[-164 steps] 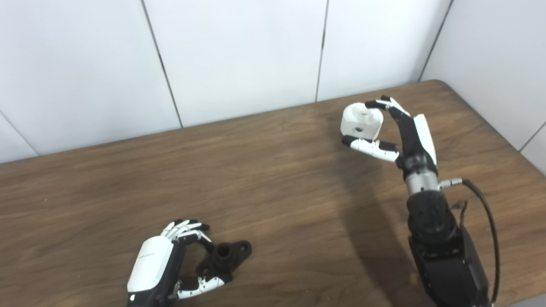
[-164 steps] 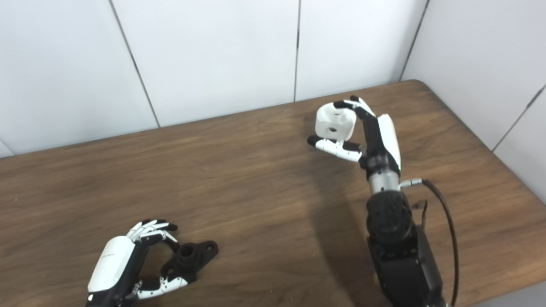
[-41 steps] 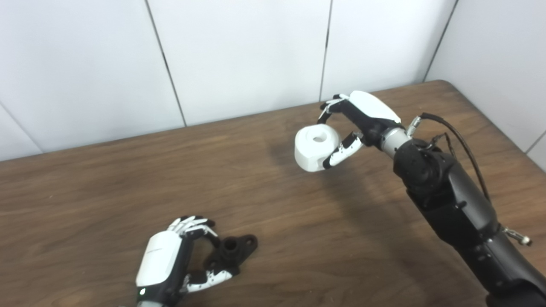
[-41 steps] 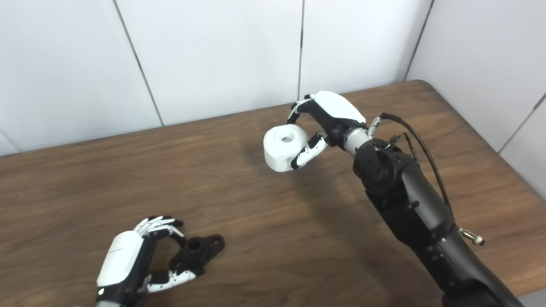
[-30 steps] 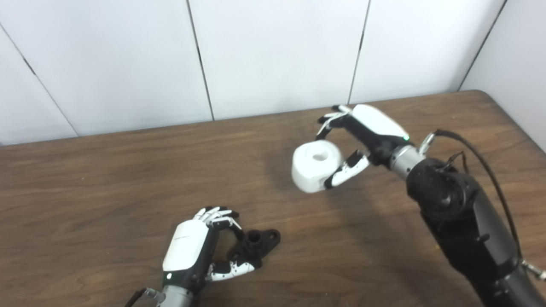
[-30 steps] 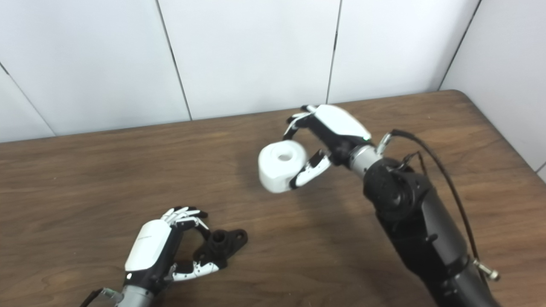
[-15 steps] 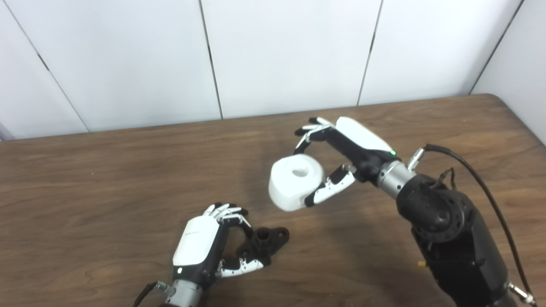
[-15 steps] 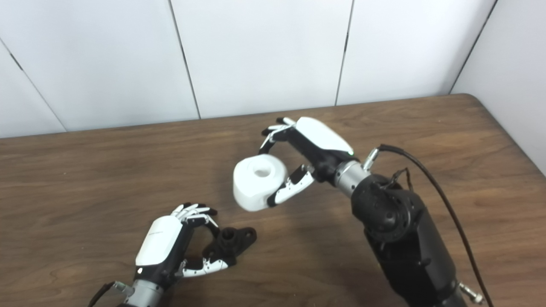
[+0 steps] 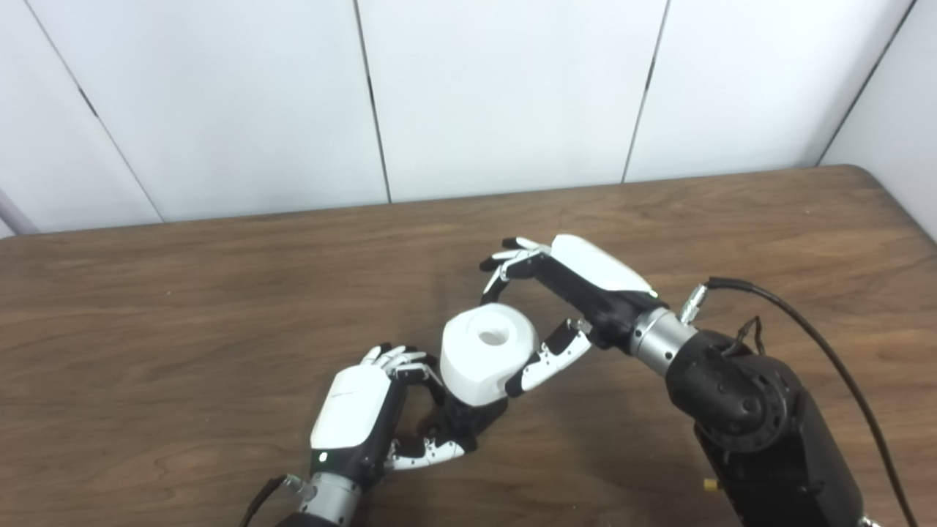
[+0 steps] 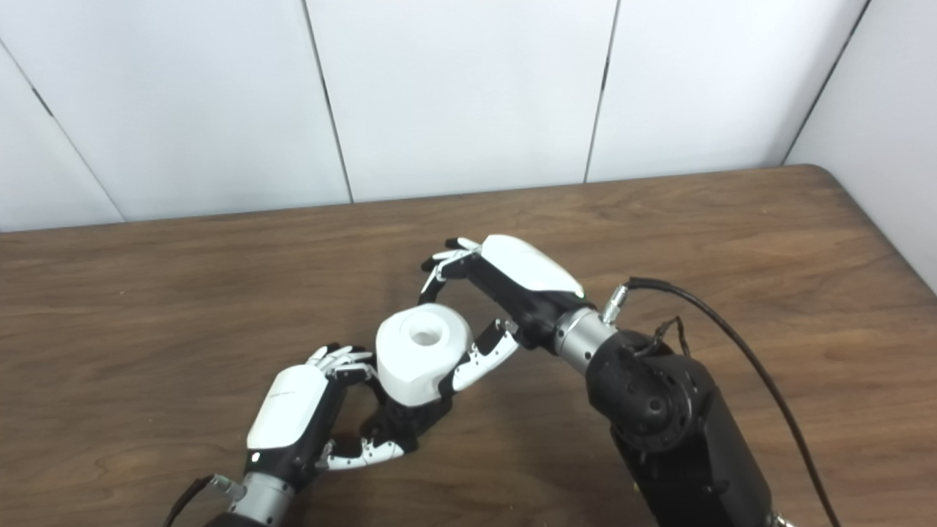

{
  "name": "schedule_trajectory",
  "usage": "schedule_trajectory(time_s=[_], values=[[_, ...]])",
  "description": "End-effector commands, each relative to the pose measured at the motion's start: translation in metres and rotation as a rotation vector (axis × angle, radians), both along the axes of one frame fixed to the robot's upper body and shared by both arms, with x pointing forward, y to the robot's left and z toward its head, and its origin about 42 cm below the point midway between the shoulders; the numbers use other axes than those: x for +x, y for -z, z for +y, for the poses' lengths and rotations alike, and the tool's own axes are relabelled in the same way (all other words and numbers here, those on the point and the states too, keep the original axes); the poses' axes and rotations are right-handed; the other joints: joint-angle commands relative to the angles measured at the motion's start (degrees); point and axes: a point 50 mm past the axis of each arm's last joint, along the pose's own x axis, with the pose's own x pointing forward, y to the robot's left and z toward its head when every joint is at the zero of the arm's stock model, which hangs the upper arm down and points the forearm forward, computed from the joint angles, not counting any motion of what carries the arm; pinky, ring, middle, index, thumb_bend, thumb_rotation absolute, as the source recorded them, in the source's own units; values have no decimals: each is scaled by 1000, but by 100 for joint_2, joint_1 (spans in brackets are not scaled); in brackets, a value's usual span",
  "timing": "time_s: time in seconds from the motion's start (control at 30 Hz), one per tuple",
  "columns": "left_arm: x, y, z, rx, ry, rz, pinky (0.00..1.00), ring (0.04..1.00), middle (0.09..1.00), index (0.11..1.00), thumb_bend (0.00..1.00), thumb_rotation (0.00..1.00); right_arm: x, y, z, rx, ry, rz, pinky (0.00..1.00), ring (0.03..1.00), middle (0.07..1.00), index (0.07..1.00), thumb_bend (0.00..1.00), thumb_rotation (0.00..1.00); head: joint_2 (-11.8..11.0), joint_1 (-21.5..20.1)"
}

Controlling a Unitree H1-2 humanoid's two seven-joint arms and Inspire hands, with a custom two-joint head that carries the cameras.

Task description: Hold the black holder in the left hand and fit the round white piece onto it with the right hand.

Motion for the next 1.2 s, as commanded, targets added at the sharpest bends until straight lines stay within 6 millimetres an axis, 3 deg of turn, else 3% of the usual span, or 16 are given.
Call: schedule_trajectory(time_s=[0.0,1.17], values=[[0,0,-8,20,32,19,940,856,782,485,523,51,-2,-16,4,20,-23,-71,967,967,844,482,526,142,19,19],[0,-4,-13,7,36,19,951,859,783,485,523,52,-4,5,12,13,-43,-44,926,978,849,483,525,139,57,38]])
